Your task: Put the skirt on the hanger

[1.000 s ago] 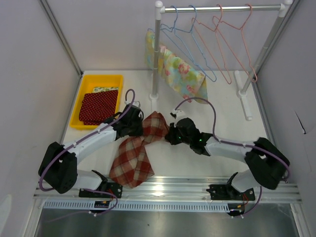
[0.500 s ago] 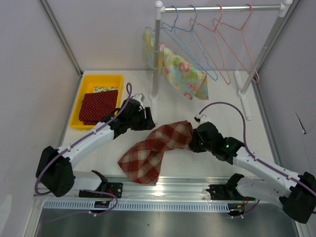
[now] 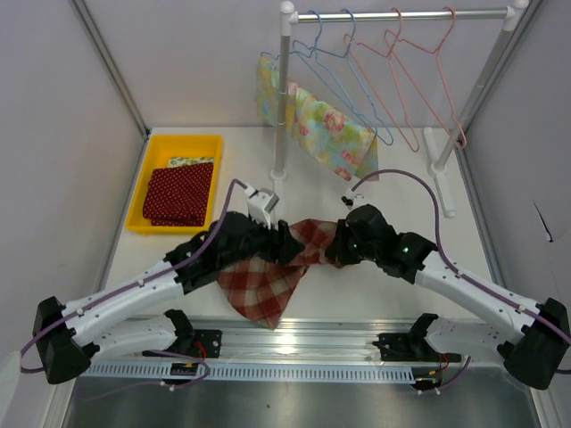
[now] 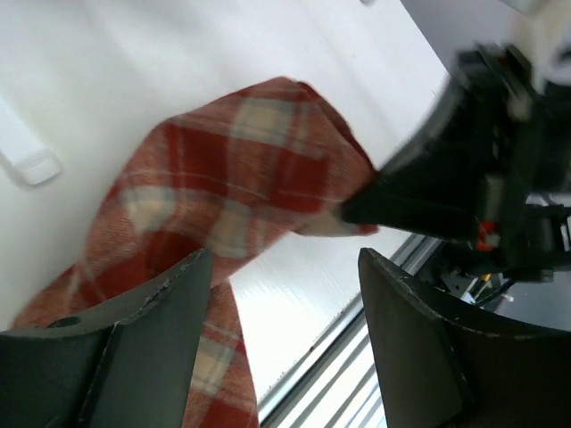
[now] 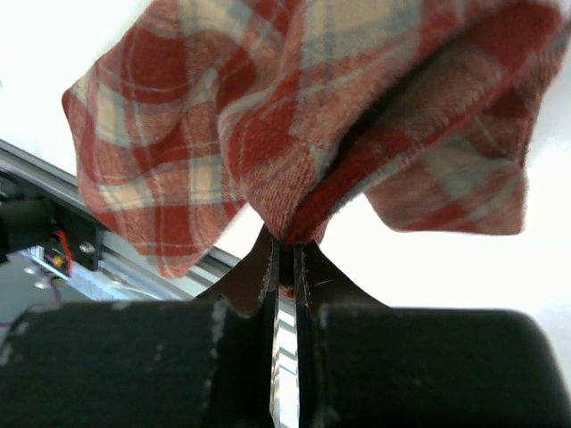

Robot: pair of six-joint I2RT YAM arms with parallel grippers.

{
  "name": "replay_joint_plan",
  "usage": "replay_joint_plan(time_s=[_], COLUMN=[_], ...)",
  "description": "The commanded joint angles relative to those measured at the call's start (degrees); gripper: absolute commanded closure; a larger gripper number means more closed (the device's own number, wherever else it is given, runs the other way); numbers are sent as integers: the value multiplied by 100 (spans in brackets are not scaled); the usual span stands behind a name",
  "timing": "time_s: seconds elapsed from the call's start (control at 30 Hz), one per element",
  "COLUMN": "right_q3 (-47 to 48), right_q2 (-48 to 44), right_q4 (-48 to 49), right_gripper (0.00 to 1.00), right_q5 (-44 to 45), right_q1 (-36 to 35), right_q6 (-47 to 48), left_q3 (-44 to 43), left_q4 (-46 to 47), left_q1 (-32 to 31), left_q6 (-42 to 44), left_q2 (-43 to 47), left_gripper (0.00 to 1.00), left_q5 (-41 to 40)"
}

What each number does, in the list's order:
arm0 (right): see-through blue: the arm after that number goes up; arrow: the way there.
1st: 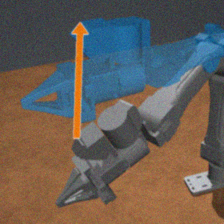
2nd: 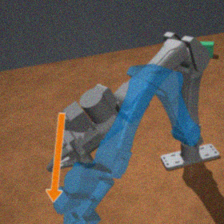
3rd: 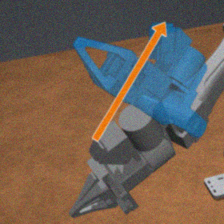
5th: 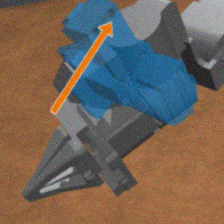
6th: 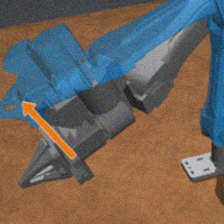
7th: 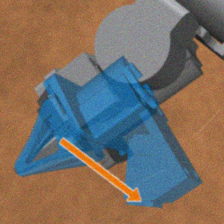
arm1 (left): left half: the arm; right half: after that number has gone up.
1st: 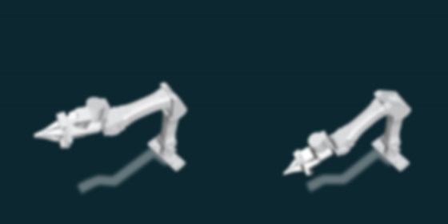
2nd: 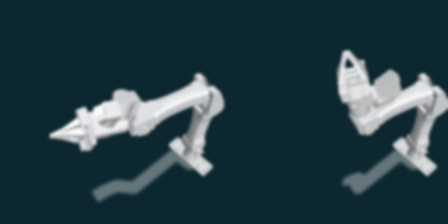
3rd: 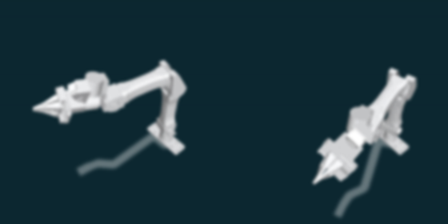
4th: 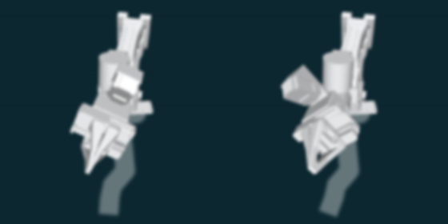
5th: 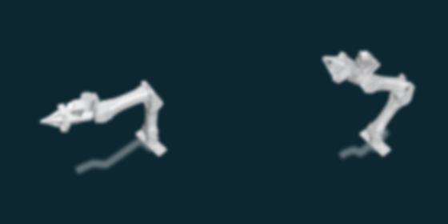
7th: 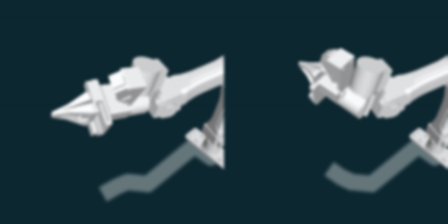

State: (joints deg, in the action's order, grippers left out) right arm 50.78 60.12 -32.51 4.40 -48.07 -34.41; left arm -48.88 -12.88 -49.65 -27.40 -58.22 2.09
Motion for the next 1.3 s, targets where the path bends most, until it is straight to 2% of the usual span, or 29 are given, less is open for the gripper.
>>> replay_joint_plan(time_s=[0.0,0.1,0.2,0.4,0.53,0.63,0.77,0.8,0.83,0.93,1.0,1.1,1.27], right_q3=[177,405,634,854,872,889,889,907,907,898,898,907,872], right_q2=[281,588,782,967,975,1002,984,984,976,976,993,993,1011], right_q4=[666,738,755,860,931,913,949,905,896,878,887,869,887], right_gripper=[100,100,100,100,100,100,100,100,100,100,100,100,100], right_q5=[-360,-379,-598,-792,-854,-854,-863,-845,-836,-845,-862,-845,-845], right_q1=[-27,-18,0,61,44,44,26,17,9,9,0,0,-9], right_q6=[-583,-829,-1067,-1480,-1656,-1744,-1814,-1806,-1814,-1832,-1832,-1823,-1823], left_q3=[773,1179,1618,2286,2751,2893,2841,2832,2840,2665,2298,2506,2541], left_q4=[935,1550,2165,3835,5705,7104,8352,9260,9765,11171,11185,11176,11185], left_q1=[-738,-1423,-2168,-3015,-3507,-3683,-3797,-3833,-3920,-4000,-4009,-4018,-3965], left_q6=[68,42,208,1112,2603,3483,4486,4828,5475,6558,6808,6521,6545], left_q2=[336,390,416,-13,-505,-980,-1909,-2095,-2263,-2992,-3308,-3240,-3073], left_gripper=[28,28,28,28,28,28,30,30,30,28,29,30,36], left_q5=[-1153,-1963,-3499,-4584,-5515,-5902,-6209,-6281,-6343,-6528,-6563,-6432,-6335])
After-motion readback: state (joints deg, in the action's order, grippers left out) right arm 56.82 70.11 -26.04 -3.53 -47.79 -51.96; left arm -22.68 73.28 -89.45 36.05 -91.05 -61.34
